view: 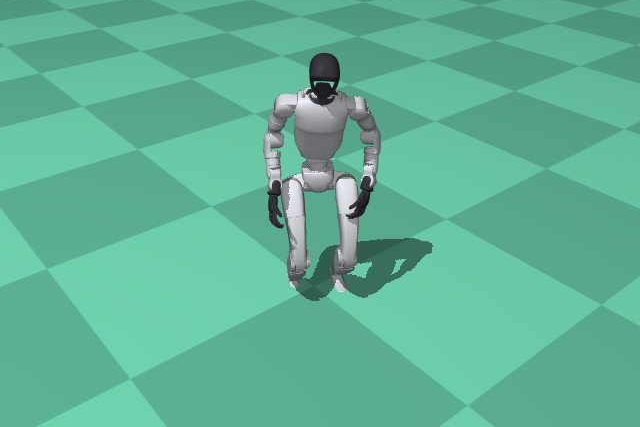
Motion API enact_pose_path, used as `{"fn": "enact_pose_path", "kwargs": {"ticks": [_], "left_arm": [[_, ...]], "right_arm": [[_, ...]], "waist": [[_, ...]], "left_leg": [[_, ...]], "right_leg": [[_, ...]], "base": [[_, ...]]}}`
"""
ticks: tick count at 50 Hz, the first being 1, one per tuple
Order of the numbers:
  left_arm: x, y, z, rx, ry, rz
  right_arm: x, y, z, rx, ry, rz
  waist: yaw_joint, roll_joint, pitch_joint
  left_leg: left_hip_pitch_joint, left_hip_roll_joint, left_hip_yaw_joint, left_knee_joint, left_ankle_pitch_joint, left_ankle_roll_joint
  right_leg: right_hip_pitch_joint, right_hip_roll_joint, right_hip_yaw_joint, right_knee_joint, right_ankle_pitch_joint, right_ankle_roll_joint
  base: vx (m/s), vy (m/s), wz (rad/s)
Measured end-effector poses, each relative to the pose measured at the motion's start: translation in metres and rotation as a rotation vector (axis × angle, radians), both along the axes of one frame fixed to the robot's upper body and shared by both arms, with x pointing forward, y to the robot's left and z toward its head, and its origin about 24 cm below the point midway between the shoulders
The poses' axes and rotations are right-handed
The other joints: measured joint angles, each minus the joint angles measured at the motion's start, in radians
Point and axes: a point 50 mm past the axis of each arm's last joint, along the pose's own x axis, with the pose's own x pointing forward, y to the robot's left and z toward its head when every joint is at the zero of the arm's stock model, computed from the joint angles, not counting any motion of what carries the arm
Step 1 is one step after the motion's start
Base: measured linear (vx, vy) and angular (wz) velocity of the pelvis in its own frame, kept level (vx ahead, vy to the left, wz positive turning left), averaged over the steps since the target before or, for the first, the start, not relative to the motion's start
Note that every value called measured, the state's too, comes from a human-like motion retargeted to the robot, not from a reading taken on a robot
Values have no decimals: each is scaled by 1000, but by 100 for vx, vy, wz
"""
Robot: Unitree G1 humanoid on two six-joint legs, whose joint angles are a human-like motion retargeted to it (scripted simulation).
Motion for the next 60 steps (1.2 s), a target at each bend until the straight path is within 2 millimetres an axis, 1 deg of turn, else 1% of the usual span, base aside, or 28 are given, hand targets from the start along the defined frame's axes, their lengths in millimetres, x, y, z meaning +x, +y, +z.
{"fn": "enact_pose_path", "kwargs": {"ticks": [6,10,11,12,13,14,15,17,18,20,22,25,27,30,32,34,36,38,40,41,42,43,45,49,52,55,57,60], "left_arm": [[20,-12,25,-39,-155,-79],[32,-24,49,-85,-277,-154],[29,-28,60,-131,-296,-165],[27,-30,70,-171,-311,-173],[26,-27,76,-195,-318,-172],[24,-25,80,-219,-314,-165],[21,-23,82,-244,-304,-155],[12,-22,76,-303,-263,-97],[7,-23,71,-327,-243,-60],[2,-25,63,-360,-219,2],[2,-29,58,-375,-215,34],[0,-35,54,-378,-208,54],[9,-34,54,-360,-233,63],[9,-34,51,-345,-231,78],[12,-28,51,-324,-234,93],[6,-26,47,-320,-213,116],[4,-19,46,-307,-207,145],[1,-13,45,-303,-196,178],[-3,-6,45,-294,-193,216],[-4,0,45,-278,-197,235],[-4,5,45,-257,-203,253],[-4,12,45,-227,-212,271],[-2,21,43,-172,-219,296],[-6,29,32,-110,-169,306],[-12,36,25,-84,-112,297],[-14,42,23,-78,-79,293],[-13,44,23,-89,-72,298],[-17,40,22,-140,-49,324]], "right_arm": [[14,4,13,-5,-102,-43],[19,1,18,8,-136,-106],[15,2,17,44,-131,-140],[13,1,17,76,-126,-171],[13,-4,17,99,-123,-193],[11,-8,17,117,-118,-210],[8,-11,16,132,-112,-225],[0,-12,11,133,-70,-223],[-5,-12,7,112,-41,-208],[-11,-13,1,41,3,-166],[-14,-16,-4,-33,28,-128],[-20,-20,-9,-118,59,-80],[-10,-23,-6,-169,42,-44],[-9,-25,-6,-200,35,-13],[-3,-26,-1,-197,13,-4],[-5,-25,-1,-187,10,1],[-3,-26,2,-166,-9,-5],[-2,-26,5,-148,-25,-13],[-1,-29,8,-151,-42,-17],[0,-31,9,-170,-49,-14],[1,-33,10,-192,-55,-9],[2,-33,10,-220,-60,-2],[4,-36,9,-282,-57,5],[-5,-44,-1,-347,13,-15],[-17,-50,-10,-351,83,-43],[-22,-53,-15,-325,123,-84],[-22,-54,-16,-292,131,-120],[-22,-51,-17,-212,143,-181]], "waist": [[37,47,-112],[56,58,-206],[43,48,-228],[27,37,-221],[8,22,-156],[-6,13,-124],[-16,6,-109],[-56,-27,-171],[-79,-47,-216],[-112,-90,-281],[-118,-125,-296],[-120,-181,-289],[-101,-156,-257],[-98,-188,-244],[-74,-142,-234],[-73,-163,-222],[-67,-163,-214],[-61,-155,-197],[-55,-143,-169],[-52,-127,-142],[-45,-104,-115],[-32,-66,-87],[-7,4,-58],[-18,48,-96],[-37,56,-140],[-55,59,-188],[-70,49,-211],[-85,-3,-142]], "left_leg": [[-344,81,-26,248,0,47],[-488,81,-43,309,0,73],[-460,51,-36,263,0,67],[-391,19,-29,214,0,57],[-242,-17,-22,160,0,38],[-112,-37,-13,84,48,-1],[10,-49,-3,-3,121,-50],[157,-99,7,-338,527,-182],[215,-129,16,-518,780,-256],[338,-204,36,-846,1146,-355],[452,-273,37,-1090,1343,-379],[466,-343,40,-1103,1391,-364],[482,-321,10,-1106,1358,-356],[455,-354,-1,-1060,1304,-316],[395,-292,0,-944,1206,-305],[361,-316,9,-876,1138,-262],[317,-315,6,-779,1022,-225],[267,-308,7,-647,856,-175],[213,-296,17,-472,568,-103],[181,-272,32,-363,402,-62],[144,-235,50,-254,250,-25],[94,-169,74,-149,127,5],[-22,-43,109,-5,0,54],[-238,51,136,106,0,102],[-344,87,129,169,0,103],[-391,94,118,176,0,103],[-346,66,120,120,0,103],[-50,-40,144,-23,0,82]], "right_leg": [[-310,59,-50,171,0,-53],[-446,59,-68,248,0,-74],[-424,31,-62,229,0,-64],[-362,5,-50,211,0,-49],[-222,-16,-28,197,0,-21],[-102,-35,-14,158,23,7],[9,-51,-3,108,57,35],[113,-127,2,-97,378,123],[132,-174,-2,-185,553,171],[131,-256,-9,-252,767,240],[112,-300,-10,-212,811,248],[80,-341,15,-112,797,248],[110,-307,-6,-134,786,246],[93,-327,16,-105,741,248],[108,-280,-14,-159,737,231],[90,-309,10,-124,677,222],[86,-311,16,-112,597,200],[81,-304,23,-82,476,166],[71,-290,30,-20,262,113],[62,-273,23,25,134,80],[45,-245,13,57,40,48],[12,-193,-2,62,10,17],[-90,-96,-29,75,0,-33],[-307,-40,-46,158,0,-68],[-415,-22,-51,219,0,-78],[-464,-14,-52,242,0,-77],[-430,-26,-41,229,0,-58],[-172,-51,38,189,0,17]], "base": [[-3,-1,12],[12,1,44],[29,4,103],[37,6,131],[42,6,118],[49,7,94],[48,6,67],[38,4,57],[32,3,56],[25,4,42],[7,2,7],[1,2,-11],[3,9,-49],[-3,8,-36],[-3,10,-57],[-14,11,-38],[-10,11,-44],[-14,11,-49],[-17,11,-47],[-16,12,-59],[-22,13,-91],[-29,13,-115],[-32,9,-114],[-18,2,-37],[0,0,0],[7,-1,2],[21,3,8],[39,11,-30]]}}
